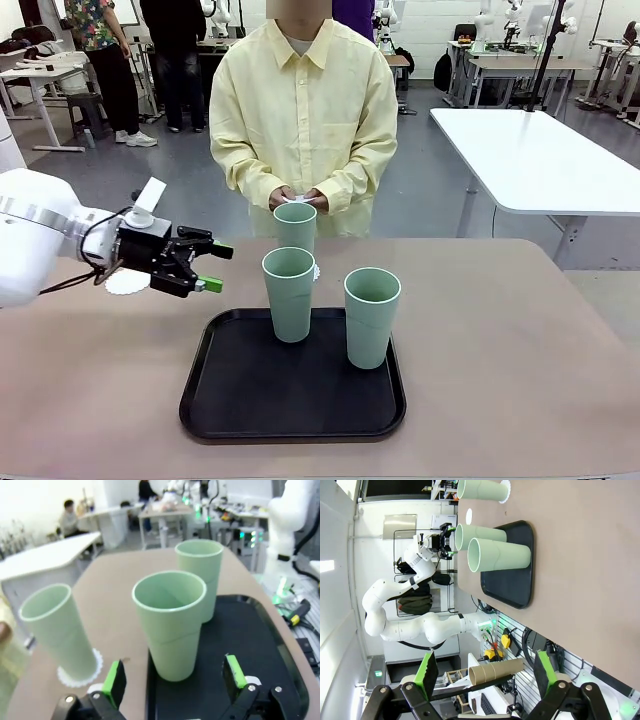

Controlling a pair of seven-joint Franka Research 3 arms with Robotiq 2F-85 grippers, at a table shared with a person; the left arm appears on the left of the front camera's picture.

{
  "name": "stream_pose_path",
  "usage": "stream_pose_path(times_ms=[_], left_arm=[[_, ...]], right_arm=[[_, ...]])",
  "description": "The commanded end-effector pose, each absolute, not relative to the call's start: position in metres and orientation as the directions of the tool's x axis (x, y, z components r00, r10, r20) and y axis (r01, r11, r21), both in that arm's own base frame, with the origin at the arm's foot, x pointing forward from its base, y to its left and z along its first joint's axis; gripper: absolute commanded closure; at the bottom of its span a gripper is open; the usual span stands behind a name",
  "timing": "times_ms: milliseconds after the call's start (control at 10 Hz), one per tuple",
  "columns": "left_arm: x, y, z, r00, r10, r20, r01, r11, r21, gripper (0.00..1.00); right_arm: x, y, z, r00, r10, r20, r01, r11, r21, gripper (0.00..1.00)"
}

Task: Place coasters on the table and set cups on them.
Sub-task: Take one Reusable plastic cup from the Flat Tray and place it on a coaster set by the human.

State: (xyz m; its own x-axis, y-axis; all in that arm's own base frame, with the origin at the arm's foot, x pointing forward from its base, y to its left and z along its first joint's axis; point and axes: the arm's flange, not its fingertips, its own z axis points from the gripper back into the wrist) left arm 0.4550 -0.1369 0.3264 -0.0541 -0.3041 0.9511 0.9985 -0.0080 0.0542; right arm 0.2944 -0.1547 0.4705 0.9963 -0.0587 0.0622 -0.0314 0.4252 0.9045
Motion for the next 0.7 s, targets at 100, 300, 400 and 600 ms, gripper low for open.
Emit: stream_pose_path(times_ms=[100,300,400,600], left_arm=[[0.457,-0.159,0.310,-0.044,-0.359,0.932,0.999,-0.002,0.046,0.00],[0.458,-0.161,0.314,-0.018,-0.357,0.934,1.000,-0.009,0.016,0.00],[0.454,-0.162,0.327,0.003,-0.358,0.934,1.000,-0.011,-0.008,0.00],[0.453,-0.158,0.307,-0.037,-0.358,0.933,0.999,-0.018,0.033,0.00]], right_arm=[[0.294,-0.155,0.471,0.996,-0.056,0.069,-0.040,0.416,0.909,0.00],[0.294,-0.155,0.471,0.996,-0.056,0.069,-0.040,0.416,0.909,0.00],[0.294,-0.155,0.471,0.996,-0.056,0.069,-0.040,0.416,0.909,0.00],[0.294,-0.155,0.471,0.996,-0.056,0.069,-0.040,0.416,0.909,0.00]])
